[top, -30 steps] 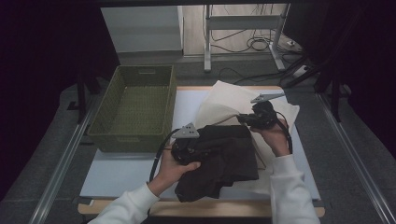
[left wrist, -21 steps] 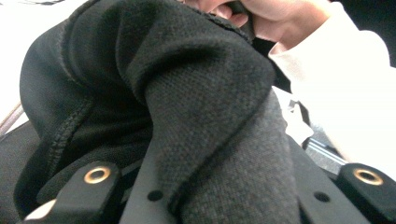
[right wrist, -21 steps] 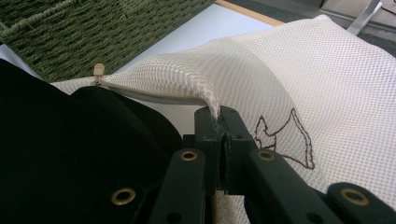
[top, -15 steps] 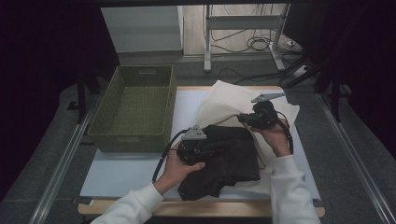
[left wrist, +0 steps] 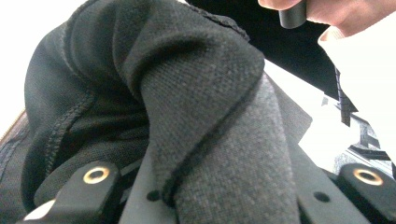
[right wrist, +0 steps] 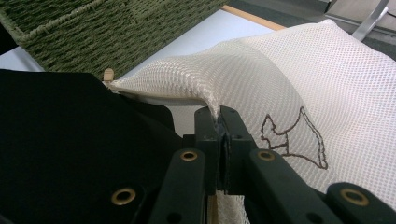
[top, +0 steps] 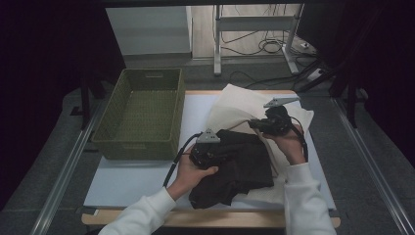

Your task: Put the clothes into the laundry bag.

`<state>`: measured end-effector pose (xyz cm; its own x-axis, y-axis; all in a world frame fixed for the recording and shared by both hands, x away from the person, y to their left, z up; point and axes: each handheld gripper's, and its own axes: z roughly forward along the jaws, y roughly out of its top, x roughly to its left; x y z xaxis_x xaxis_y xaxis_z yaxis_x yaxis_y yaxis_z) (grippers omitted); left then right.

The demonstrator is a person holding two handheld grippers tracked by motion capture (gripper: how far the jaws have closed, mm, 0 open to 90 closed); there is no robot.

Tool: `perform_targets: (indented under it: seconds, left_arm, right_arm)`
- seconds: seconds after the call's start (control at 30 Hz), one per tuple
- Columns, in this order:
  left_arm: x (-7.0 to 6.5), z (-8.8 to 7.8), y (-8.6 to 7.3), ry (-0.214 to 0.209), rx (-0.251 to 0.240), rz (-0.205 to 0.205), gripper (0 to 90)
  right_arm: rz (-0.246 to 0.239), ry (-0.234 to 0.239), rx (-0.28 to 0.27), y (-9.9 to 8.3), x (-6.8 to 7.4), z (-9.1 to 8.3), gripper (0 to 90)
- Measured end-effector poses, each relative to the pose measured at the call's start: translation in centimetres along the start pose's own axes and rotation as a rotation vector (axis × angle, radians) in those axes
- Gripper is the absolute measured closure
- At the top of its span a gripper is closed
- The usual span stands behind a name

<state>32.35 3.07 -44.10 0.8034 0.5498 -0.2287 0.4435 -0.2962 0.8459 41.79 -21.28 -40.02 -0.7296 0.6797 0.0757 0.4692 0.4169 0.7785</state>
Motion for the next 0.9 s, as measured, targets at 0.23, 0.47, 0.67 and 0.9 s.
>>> perform_targets:
  seconds: [0.23,0.47,0.67,0.9]
  left_arm:
    - [0.3,0.4,0.3,0.024,0.015,0.008,77.9]
    - [0.5,1.2,0.6,0.049,0.022,0.016,77.8]
    - [1.0,1.9,0.9,0.070,0.029,0.012,77.7]
    - [1.3,2.8,1.4,0.112,0.041,0.035,77.7]
  right_arm:
    - [-0.013,0.011,0.000,0.1,0.3,-0.1,87.3]
    - [-0.012,0.021,-0.002,0.1,0.3,-0.1,87.3]
    - [-0.015,0.025,0.000,0.2,0.4,-0.2,87.3]
    - [-0.019,0.028,0.010,0.1,0.6,0.1,87.3]
